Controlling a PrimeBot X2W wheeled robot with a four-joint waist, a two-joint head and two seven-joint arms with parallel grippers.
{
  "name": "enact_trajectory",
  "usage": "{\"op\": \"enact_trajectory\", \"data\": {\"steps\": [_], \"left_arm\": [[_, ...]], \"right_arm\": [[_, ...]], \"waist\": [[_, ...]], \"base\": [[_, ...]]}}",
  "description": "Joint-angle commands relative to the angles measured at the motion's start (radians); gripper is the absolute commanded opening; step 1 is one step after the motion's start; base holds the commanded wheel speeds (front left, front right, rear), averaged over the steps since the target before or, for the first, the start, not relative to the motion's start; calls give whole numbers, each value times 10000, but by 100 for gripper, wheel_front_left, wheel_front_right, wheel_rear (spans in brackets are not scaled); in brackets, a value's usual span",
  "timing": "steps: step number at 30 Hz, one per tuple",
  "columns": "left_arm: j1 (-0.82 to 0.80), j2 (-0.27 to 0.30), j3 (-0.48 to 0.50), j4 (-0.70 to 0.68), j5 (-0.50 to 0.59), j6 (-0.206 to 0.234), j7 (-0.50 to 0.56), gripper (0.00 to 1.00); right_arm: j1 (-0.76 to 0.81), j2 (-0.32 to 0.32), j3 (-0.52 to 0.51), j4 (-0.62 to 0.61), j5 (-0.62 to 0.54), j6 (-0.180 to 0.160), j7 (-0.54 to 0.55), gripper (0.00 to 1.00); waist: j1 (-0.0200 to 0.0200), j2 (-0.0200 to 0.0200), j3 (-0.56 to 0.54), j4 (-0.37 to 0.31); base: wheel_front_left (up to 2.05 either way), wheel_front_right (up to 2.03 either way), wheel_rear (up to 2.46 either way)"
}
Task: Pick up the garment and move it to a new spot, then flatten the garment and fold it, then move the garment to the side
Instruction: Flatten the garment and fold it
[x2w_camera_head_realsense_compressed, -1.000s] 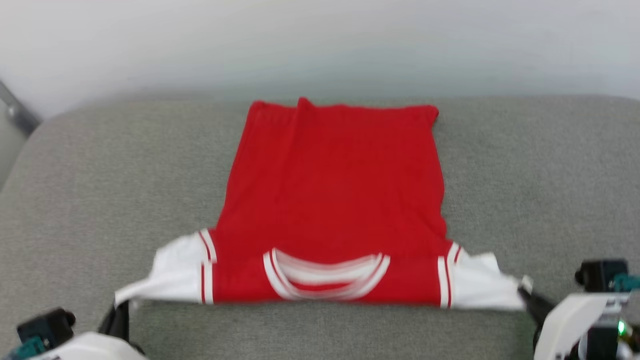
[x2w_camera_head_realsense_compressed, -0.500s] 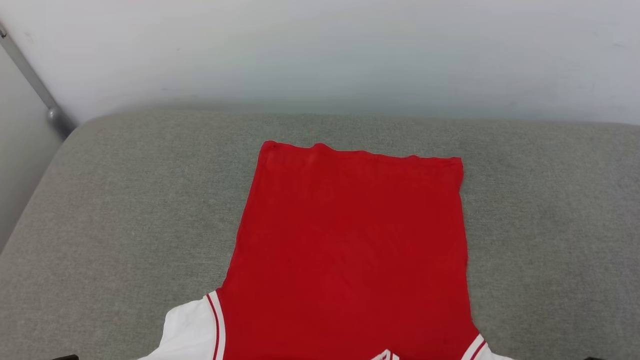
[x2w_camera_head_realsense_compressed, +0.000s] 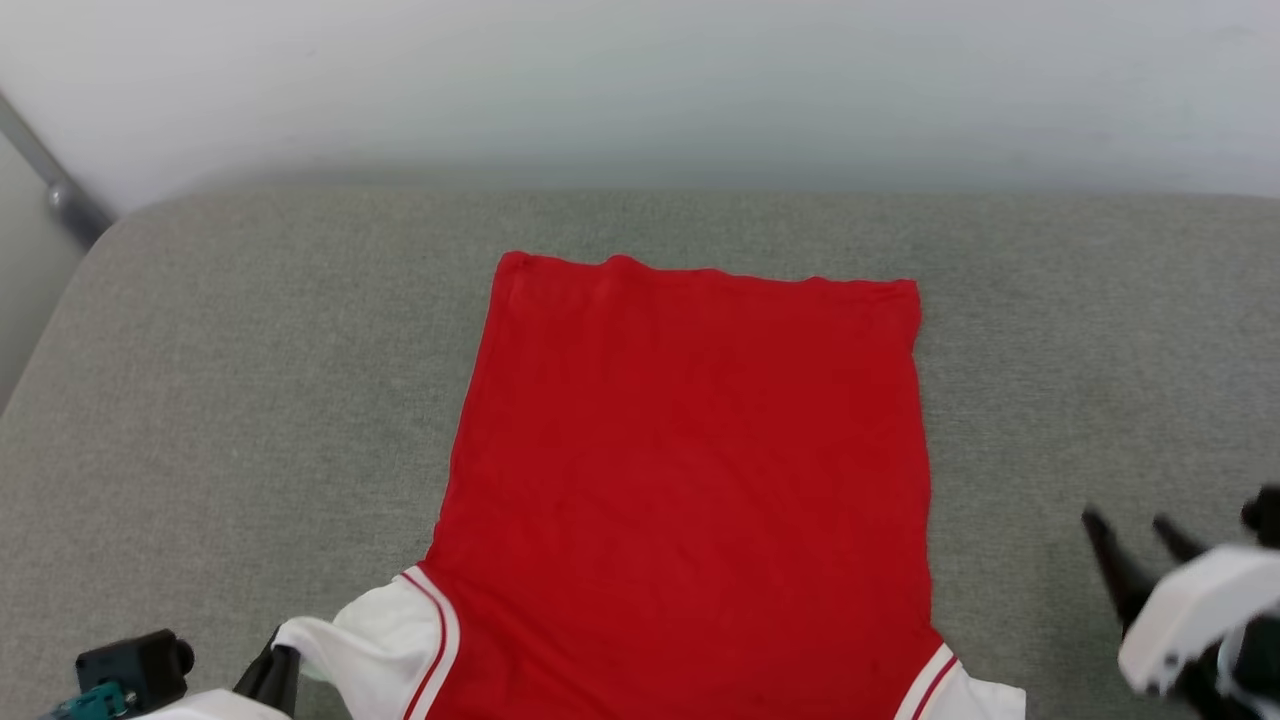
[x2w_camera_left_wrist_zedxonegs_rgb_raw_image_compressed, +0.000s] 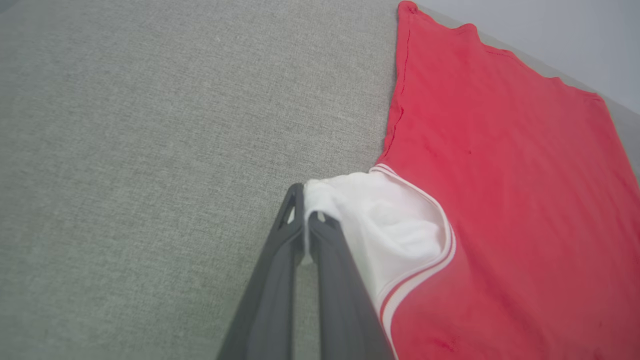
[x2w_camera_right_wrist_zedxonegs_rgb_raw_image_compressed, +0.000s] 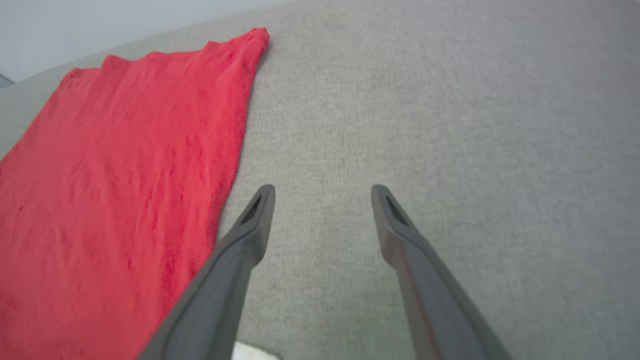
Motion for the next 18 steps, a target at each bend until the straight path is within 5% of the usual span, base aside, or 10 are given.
{"op": "enact_trajectory", "data": {"steps": [1,8,18], "left_arm": [[-216,-24,-58,-104,83,-46,-59,0],[-1108,-379,-486,-544,541,-157,-340,0],[-2388,-824,-993,-856,915,-602,-684,0]], "right_arm": [[-734,-130,-81,373,-34,-7,-332,100],[-4401,-819,48,3192,-19,-6,-963,100],[-8531,-1549,413,6285,-42,-7,2573,100]], "waist": [[0,0,206,146],[0,0,1275,712],[0,0,2823,1765]], "base": [[0,0,0],[0,0,0],[0,0,0]]}}
